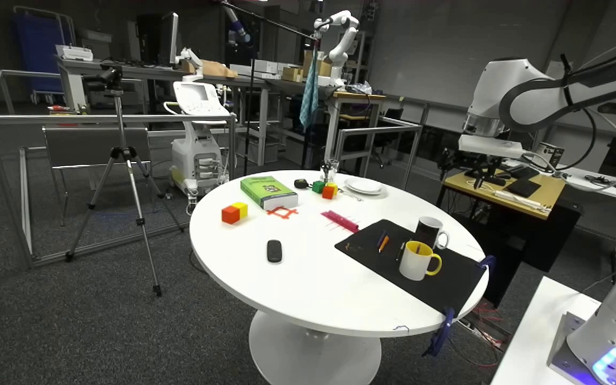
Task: Pick up one pen and put in the mug on the right
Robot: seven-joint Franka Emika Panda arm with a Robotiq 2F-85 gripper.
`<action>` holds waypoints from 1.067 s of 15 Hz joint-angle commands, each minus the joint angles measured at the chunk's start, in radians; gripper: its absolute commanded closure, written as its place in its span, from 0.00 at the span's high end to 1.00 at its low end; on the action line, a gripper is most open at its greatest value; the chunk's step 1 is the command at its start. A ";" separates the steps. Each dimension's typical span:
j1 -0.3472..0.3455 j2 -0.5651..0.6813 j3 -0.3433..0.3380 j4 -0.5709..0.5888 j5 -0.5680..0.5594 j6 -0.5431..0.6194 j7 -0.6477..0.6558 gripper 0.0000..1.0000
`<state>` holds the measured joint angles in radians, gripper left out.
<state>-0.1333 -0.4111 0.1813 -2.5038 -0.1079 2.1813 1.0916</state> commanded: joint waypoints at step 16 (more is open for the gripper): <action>0.010 0.409 -0.132 0.136 -0.065 0.307 0.106 1.00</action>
<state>-0.1442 -0.0814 0.0862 -2.4355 -0.1538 2.4964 1.1911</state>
